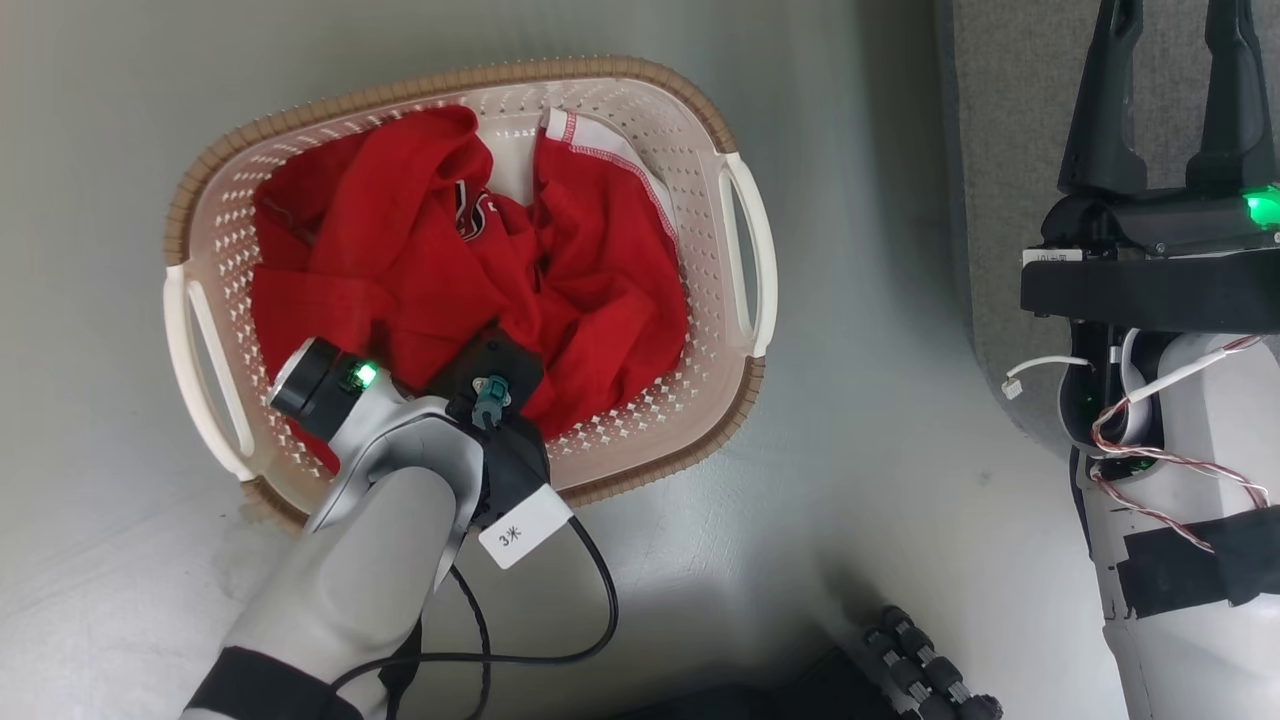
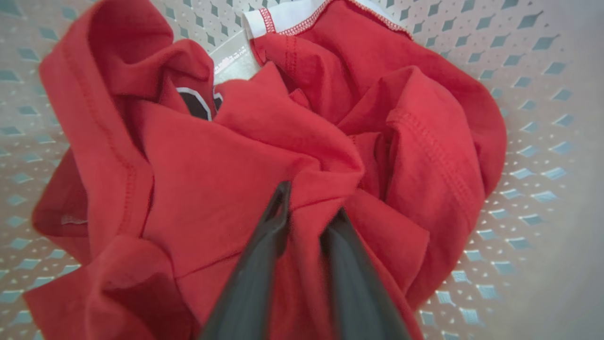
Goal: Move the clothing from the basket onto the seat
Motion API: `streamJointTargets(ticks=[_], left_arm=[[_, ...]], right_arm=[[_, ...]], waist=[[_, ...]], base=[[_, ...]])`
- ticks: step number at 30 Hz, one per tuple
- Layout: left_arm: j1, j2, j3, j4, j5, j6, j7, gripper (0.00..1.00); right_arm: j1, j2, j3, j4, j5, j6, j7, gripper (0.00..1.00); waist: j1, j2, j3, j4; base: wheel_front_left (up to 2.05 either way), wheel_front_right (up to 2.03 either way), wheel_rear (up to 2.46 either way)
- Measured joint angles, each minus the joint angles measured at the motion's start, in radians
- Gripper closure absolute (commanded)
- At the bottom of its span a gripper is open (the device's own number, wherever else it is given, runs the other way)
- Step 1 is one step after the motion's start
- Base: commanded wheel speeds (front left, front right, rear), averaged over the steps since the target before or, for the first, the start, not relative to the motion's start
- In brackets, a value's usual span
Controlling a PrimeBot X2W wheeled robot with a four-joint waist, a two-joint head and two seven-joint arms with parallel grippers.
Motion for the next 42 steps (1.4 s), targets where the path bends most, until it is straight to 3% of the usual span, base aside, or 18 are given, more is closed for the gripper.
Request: streamJointTargets(ticks=[18,31,42], left_arm=[[-0.02,-0.015,0.046,0.013,-0.087,0.007,-0.175,1.0],[0.014,-0.021,0.022,-0.125,-0.224,-0.036,-0.204,1.0],[0.013,-0.024,0.031,-0.211,-0.241,-0.072,-0.204,1.0]], right_arm=[[0.032,-0.021,-0.03,0.079,-0.012,0.012,0.0,0.0],[0.104,-0.026,-0.027,0.162,-0.027,0.032,0.001,0.0],[0.159,-0.021,-0.03,0.227,-0.027,0.038,0.001,0.0]], waist=[[0.0,-0.0001,-0.106,0.061],[-0.0001,0.0,-0.261,0.123],[-0.0001,-0.0001,-0.405,0.17]], base=[[0.0,0.0,0.0],[0.0,0.0,0.0],[0.0,0.0,0.0]])
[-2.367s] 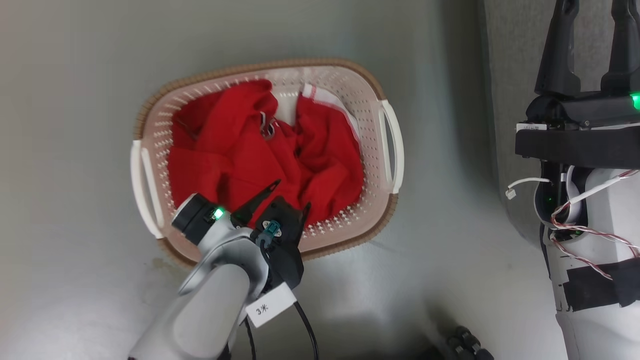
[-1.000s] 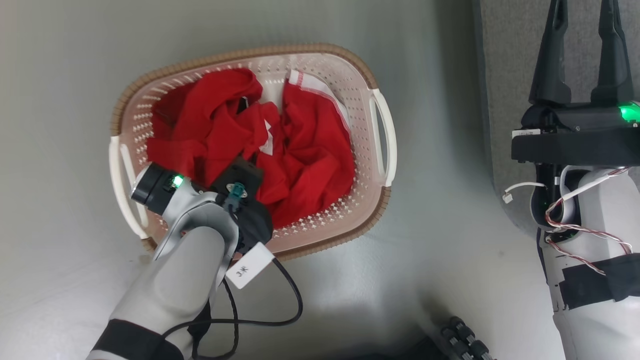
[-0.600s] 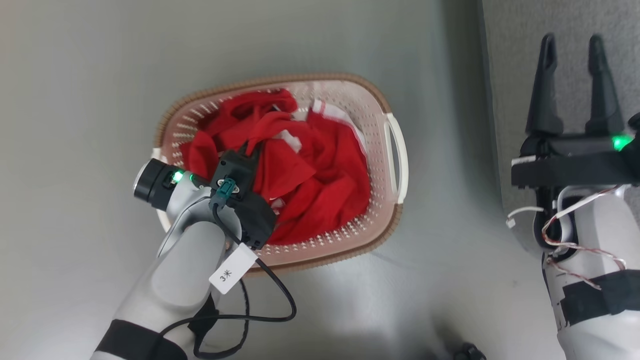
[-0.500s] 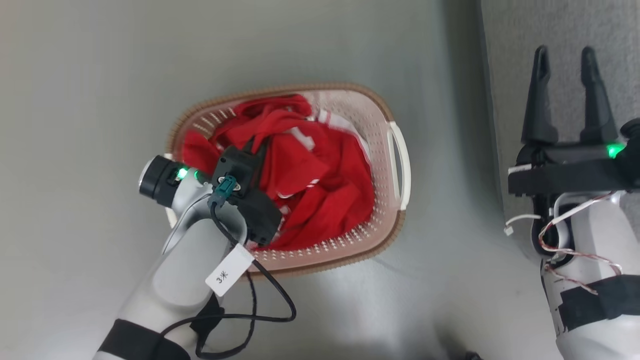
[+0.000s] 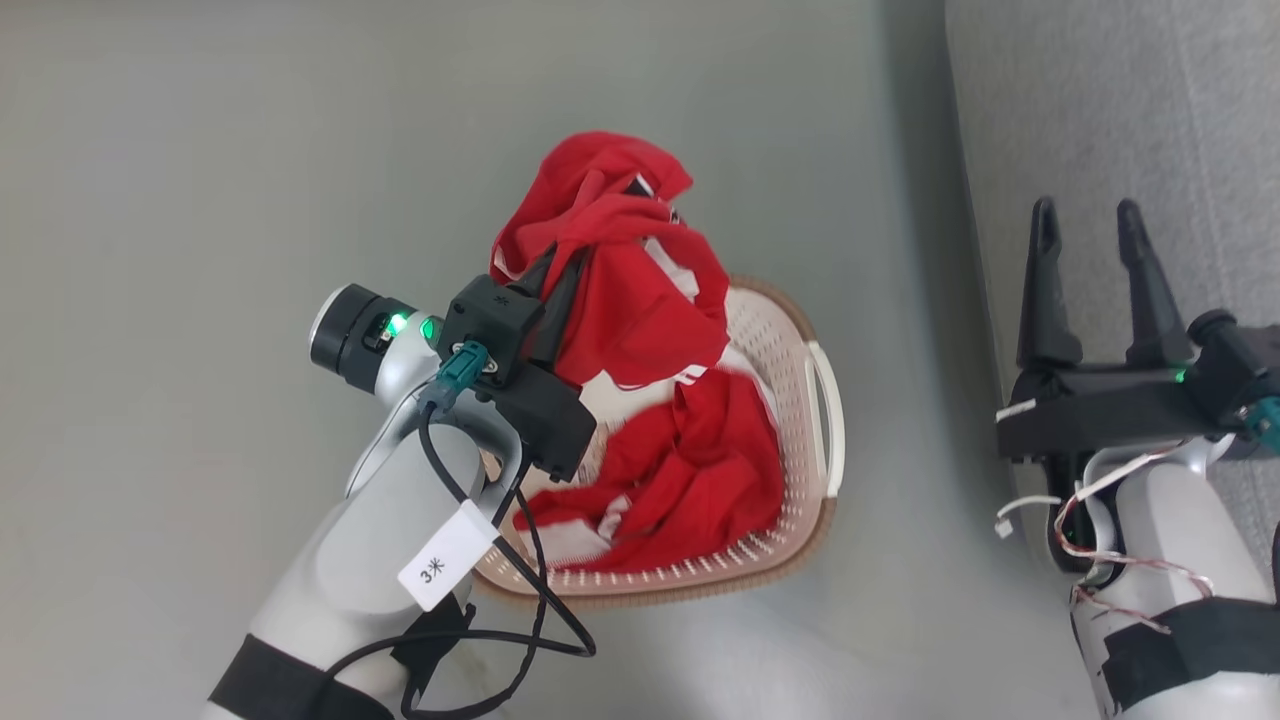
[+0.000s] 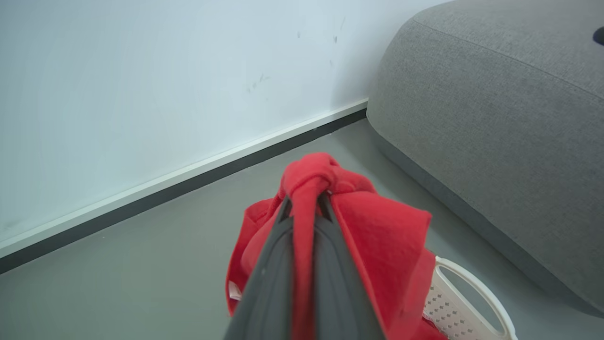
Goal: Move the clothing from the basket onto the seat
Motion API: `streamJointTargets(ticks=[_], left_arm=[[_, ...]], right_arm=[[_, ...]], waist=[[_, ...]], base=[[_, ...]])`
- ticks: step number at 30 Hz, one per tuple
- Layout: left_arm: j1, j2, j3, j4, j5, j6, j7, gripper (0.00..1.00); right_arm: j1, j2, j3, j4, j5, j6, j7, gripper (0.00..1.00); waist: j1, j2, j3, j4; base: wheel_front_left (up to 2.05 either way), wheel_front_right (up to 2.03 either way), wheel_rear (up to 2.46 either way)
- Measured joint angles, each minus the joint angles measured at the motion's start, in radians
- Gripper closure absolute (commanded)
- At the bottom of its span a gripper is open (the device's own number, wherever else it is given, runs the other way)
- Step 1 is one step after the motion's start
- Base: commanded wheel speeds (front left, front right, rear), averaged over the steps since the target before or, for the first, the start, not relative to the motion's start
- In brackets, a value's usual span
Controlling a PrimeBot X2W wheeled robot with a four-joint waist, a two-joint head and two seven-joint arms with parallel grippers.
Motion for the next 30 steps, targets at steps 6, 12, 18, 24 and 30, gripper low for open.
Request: streamJointTargets(ticks=[6,12,18,24,30], left_arm=[[0.002,0.002,0.021,-0.037,-0.009,-0.013,0.0,1.0],[0.042,0.027,0.03,-0.058,-0.015,-0.026,0.0,1.0],[0.081,0.047,0.037,-0.072,-0.018,-0.027,0.0,1.0],[0.141,0.058,0.038,-0.081,-0.027,-0.034,0.0,1.0],[0.228,0.07,0.04,-0.088,-0.057,-0.034,0.0,1.0]], right_arm=[[0.032,0.008,0.008,0.028,0.0,0.007,0.0,0.0],[0.065,0.013,0.023,0.058,0.0,0.01,0.0,0.0],[0.094,0.02,0.055,0.089,0.0,0.027,0.0,0.0],[0.135,0.025,0.086,0.118,0.0,0.04,0.0,0.0],[0.188,0.028,0.133,0.149,-0.001,0.052,0.0,0.0]], waist=[[0.0001,0.0,-0.09,0.019],[0.0,0.0,-0.181,0.028],[0.0,0.0,-0.272,0.032],[0.0,-0.0001,-0.363,0.036],[0.0,0.0,-0.468,0.038]], base=[[0.0,0.0,0.0],[0.0,0.0,0.0],[0.0,0.0,0.0],[0.0,0.0,0.0],[0.0,0.0,0.0]])
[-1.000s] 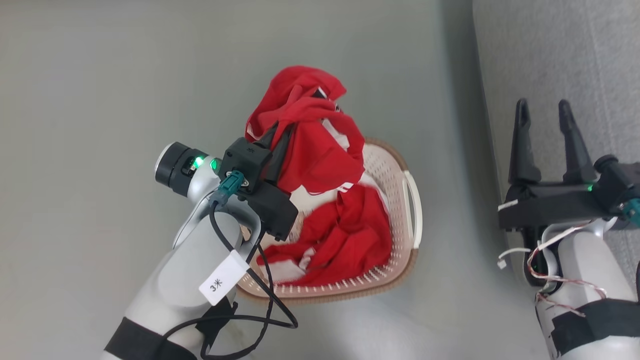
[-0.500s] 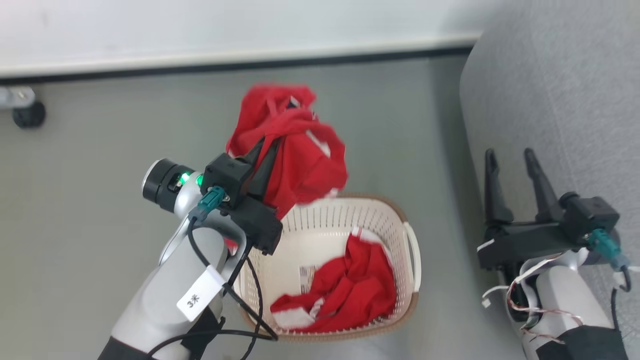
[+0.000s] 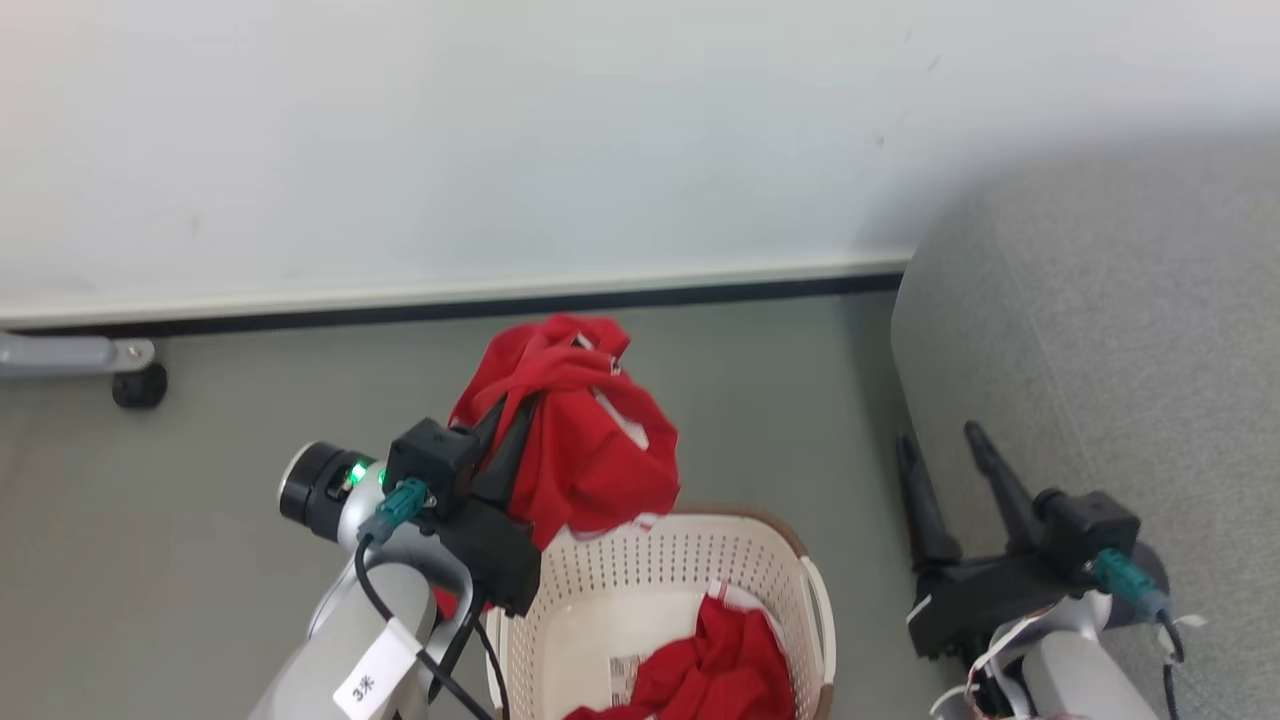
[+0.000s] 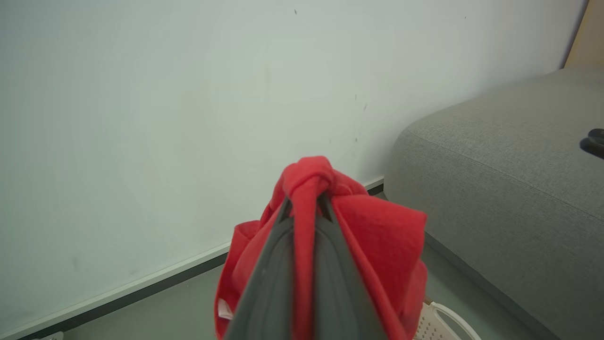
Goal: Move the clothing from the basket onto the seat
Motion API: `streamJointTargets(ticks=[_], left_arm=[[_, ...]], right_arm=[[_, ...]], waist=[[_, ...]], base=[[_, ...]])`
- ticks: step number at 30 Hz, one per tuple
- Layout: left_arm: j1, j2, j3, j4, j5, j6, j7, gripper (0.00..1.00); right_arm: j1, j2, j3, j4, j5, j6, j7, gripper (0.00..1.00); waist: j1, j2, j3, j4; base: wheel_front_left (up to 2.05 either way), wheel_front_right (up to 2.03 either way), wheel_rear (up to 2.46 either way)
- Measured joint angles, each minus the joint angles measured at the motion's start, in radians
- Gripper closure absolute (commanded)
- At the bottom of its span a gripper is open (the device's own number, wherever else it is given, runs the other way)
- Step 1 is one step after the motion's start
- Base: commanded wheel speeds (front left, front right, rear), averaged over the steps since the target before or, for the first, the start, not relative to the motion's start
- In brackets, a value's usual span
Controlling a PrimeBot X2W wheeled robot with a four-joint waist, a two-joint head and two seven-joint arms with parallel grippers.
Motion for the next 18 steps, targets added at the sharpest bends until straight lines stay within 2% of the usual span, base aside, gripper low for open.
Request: streamJointTargets(ticks=[10,18], left_arm=[[0.059,0.018,0.0,-0.079,-0.004,0.002,0.005,1.0],[0.076,0.022,-0.007,-0.151,-0.005,0.009,0.04,1.0]], right_arm=[[0.034,0.001,0.134,-0.004,-0.043,0.035,0.0,0.0],[-0.01,0.001,0.301,0.004,-0.072,0.053,0.01,0.0]], waist=[[-0.0001,0.0,-0.125,0.001],[0.0,0.0,-0.154,-0.001]], base=[[0.0,0.0,0.0],[0.0,0.0,0.0]])
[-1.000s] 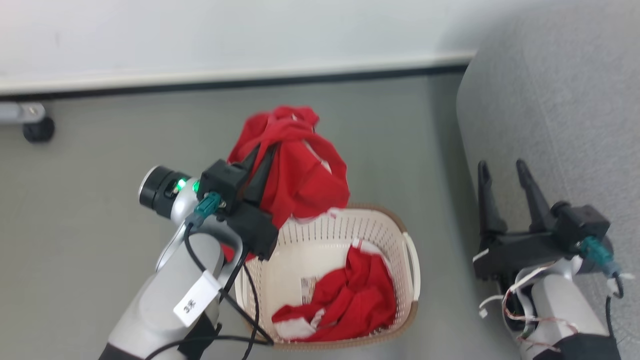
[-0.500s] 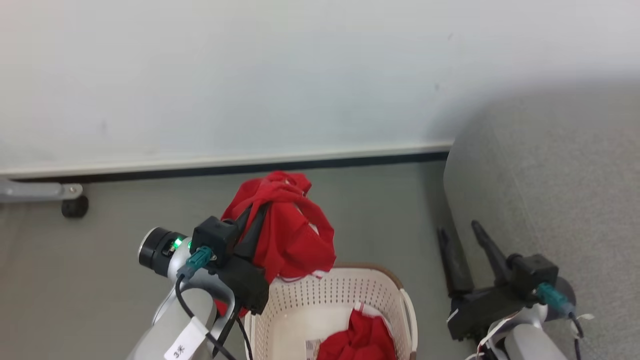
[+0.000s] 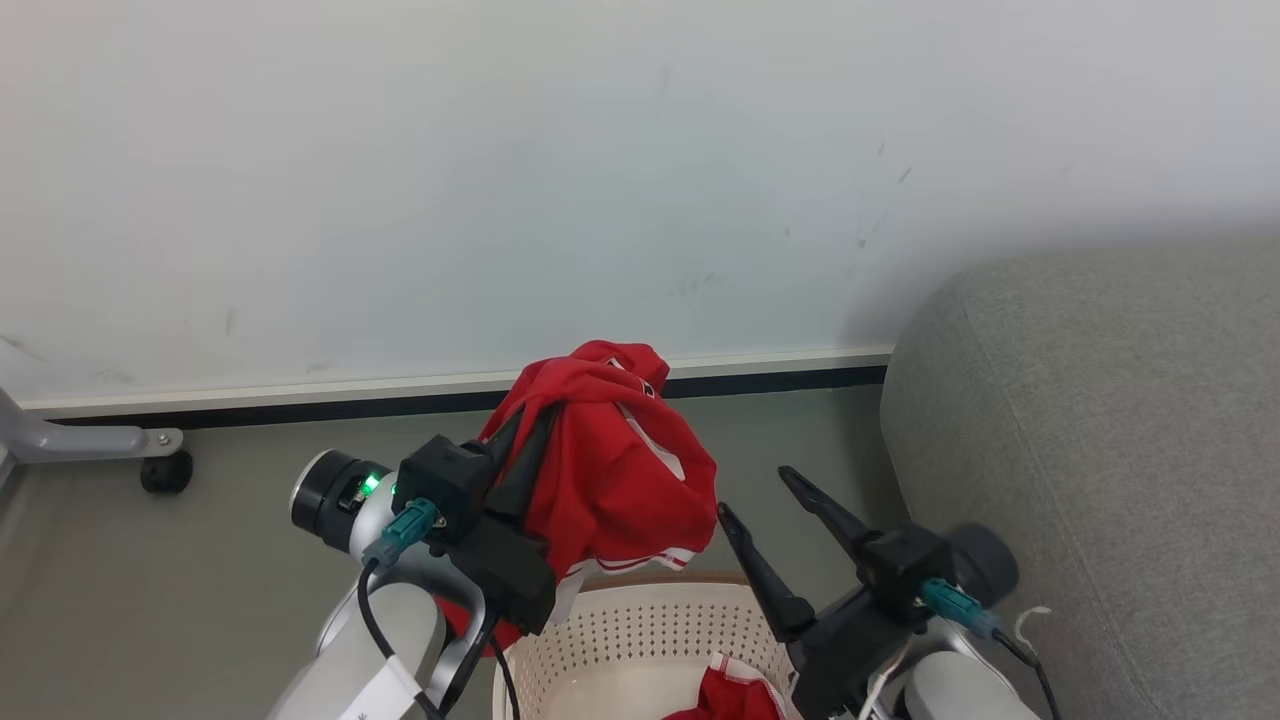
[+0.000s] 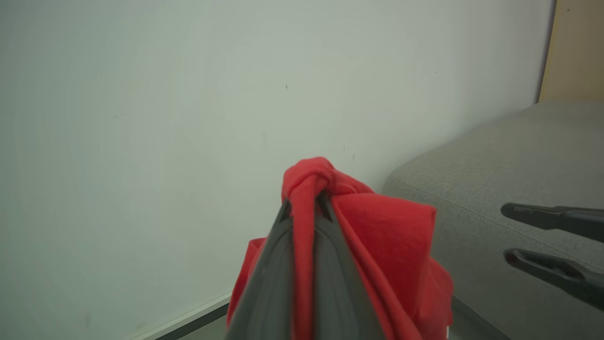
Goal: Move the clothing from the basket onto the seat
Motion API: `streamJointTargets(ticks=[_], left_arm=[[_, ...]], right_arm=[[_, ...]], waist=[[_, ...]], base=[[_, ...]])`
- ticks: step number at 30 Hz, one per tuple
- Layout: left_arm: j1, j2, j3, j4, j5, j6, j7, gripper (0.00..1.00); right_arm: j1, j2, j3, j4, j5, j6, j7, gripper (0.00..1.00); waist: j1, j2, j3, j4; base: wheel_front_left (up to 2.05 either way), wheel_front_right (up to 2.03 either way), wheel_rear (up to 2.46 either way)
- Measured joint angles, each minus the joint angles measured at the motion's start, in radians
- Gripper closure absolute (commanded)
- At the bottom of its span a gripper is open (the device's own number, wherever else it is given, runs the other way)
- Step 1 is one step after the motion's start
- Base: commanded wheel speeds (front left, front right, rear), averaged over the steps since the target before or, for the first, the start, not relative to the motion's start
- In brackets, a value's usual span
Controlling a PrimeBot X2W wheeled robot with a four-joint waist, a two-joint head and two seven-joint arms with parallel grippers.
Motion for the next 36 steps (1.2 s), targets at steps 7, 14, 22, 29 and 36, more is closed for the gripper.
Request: streamJointTargets(ticks=[7,14,22,29,36], left_arm=[[0.001,-0.013,-0.022,-0.057,0.0,0.0,0.033,1.0],[0.001,-0.02,-0.039,-0.103,0.0,0.0,0.067,1.0],[0.001,-0.01,-0.038,-0.141,0.0,0.001,0.089,1.0],[0.003,-0.008,-0.038,-0.166,-0.005,0.008,0.107,1.0],[0.003,-0.015,-0.05,-0.186,-0.005,0.008,0.127,1.0]], right_arm=[[-0.114,-0.03,0.242,0.033,-0.003,0.001,0.013,0.0],[-0.178,-0.078,0.39,0.074,0.037,0.001,0.01,0.0],[-0.21,-0.109,0.412,0.092,0.095,0.001,0.007,0.0],[-0.225,-0.129,0.456,0.104,0.131,0.001,0.006,0.0],[-0.279,-0.129,0.492,0.14,0.169,0.001,-0.001,0.0]], waist=[[0.0002,0.0002,0.005,0.007],[0.0002,0.0002,0.011,0.026],[0.0001,0.0001,0.011,0.027],[0.0001,0.0001,0.013,0.023],[0.0002,0.0002,0.018,0.031]], base=[[0.0,0.0,0.0],[0.0,0.0,0.0],[0.0,0.0,0.0],[0.0,0.0,0.0],[0.0,0.0,0.0]])
